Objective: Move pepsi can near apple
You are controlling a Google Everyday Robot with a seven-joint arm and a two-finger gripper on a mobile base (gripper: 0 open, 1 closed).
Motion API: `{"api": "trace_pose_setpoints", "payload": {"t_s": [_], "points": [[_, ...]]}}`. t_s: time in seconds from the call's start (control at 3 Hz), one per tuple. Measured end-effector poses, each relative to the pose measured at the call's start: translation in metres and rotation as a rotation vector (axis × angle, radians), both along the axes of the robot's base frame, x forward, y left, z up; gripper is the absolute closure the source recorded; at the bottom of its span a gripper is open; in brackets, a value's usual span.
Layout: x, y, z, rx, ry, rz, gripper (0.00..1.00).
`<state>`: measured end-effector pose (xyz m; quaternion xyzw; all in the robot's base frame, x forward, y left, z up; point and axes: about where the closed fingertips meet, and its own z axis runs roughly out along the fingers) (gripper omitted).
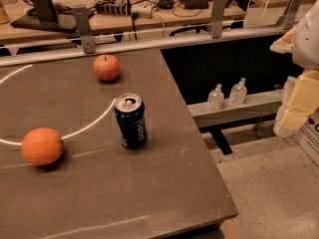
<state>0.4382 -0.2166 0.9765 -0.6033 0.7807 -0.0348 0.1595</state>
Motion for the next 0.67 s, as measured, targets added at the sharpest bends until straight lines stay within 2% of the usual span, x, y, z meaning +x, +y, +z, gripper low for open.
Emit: {"api": "trace_pose_setpoints", "payload": {"t_s": [0.33, 0.67], "points": [[0.000, 0.000, 0.000, 0.000, 0.000, 0.000, 0.00], [-0.002, 0.011, 0.000, 0.070, -0.023, 0.055, 0.00]]}}
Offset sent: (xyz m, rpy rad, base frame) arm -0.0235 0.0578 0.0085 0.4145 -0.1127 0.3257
